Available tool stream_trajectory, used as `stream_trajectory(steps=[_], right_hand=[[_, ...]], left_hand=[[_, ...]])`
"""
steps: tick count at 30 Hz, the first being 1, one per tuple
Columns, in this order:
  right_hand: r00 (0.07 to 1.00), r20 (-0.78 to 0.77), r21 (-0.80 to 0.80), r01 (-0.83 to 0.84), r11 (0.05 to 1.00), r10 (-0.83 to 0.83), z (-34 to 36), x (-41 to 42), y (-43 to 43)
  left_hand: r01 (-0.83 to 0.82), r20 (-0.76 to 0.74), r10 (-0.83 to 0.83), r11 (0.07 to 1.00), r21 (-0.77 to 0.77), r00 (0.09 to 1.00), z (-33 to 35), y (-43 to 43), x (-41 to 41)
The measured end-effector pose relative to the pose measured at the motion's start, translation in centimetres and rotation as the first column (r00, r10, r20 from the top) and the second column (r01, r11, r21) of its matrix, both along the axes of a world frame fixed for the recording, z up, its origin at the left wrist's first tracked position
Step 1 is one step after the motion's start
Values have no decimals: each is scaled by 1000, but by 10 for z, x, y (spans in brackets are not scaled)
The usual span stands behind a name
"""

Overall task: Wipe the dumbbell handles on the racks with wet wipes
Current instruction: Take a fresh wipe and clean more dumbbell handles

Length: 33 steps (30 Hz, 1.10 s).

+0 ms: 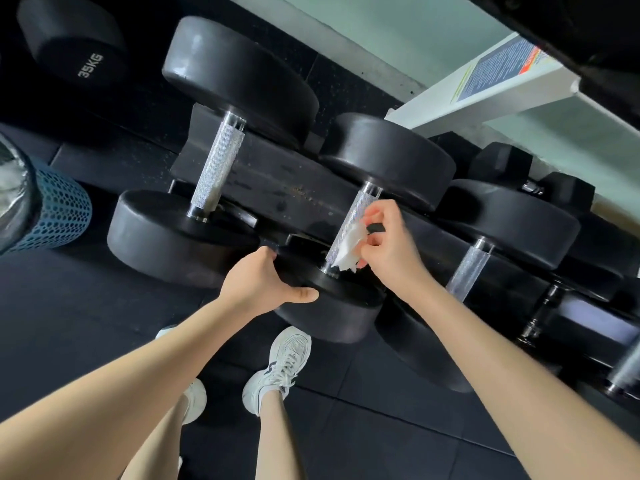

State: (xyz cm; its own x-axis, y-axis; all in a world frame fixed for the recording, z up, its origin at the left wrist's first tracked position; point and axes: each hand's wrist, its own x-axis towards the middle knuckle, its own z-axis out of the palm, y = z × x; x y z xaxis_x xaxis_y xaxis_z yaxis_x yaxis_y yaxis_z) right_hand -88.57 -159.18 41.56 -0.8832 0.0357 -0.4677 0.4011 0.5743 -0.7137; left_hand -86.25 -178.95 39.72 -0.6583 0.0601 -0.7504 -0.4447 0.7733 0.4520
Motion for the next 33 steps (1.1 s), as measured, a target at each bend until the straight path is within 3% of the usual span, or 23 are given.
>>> stream_trajectory(steps=[3,4,9,13,15,19,22,25,28,29,31,33], right_hand=[[995,-99,332,38,943,-6,-19,-2,4],[991,-131,361,69,930,-23,-23,-2,3],[959,-261,182,160,970,-109,-28,3,-4],[936,-347,186,126,974,-55,-30,8,-10],[940,-337,172,114,978,-50,-29,13,-10],[943,-218,7,259,966,-251,-19,17,-15],[929,-244,11,288,957,-277,-23,13,-17],[931,-307,123,246,961,-199,-34,7,-20],[923,-385,478,175,861,26,-44,3,-19],[912,-401,529,153,835,86,-47,3,-18],[899,-402,532,73,844,176,-48,5,-16],[818,-453,567,-41,823,353,-50,11,-13]], left_hand=[[6,-2,-6,1000,-6,1000,0,0,-1],[7,-3,-7,1000,-8,1000,-1,0,-1],[-2,-5,2,1000,-10,1000,-3,0,1],[-7,-12,7,1000,-11,1000,-3,0,0],[-9,-9,9,1000,-12,1000,-3,1,0],[-14,-8,14,1000,-12,1000,-4,0,0],[-16,-11,16,1000,-11,1000,-3,0,1],[-19,-11,19,1000,-1,1000,-4,-1,2],[-21,-7,21,1000,7,1000,-3,-1,1],[-20,-9,20,1000,8,1000,-2,-1,1],[-16,-14,16,1000,5,1000,-2,-1,1],[-14,-12,14,1000,5,1000,-3,-1,1]])
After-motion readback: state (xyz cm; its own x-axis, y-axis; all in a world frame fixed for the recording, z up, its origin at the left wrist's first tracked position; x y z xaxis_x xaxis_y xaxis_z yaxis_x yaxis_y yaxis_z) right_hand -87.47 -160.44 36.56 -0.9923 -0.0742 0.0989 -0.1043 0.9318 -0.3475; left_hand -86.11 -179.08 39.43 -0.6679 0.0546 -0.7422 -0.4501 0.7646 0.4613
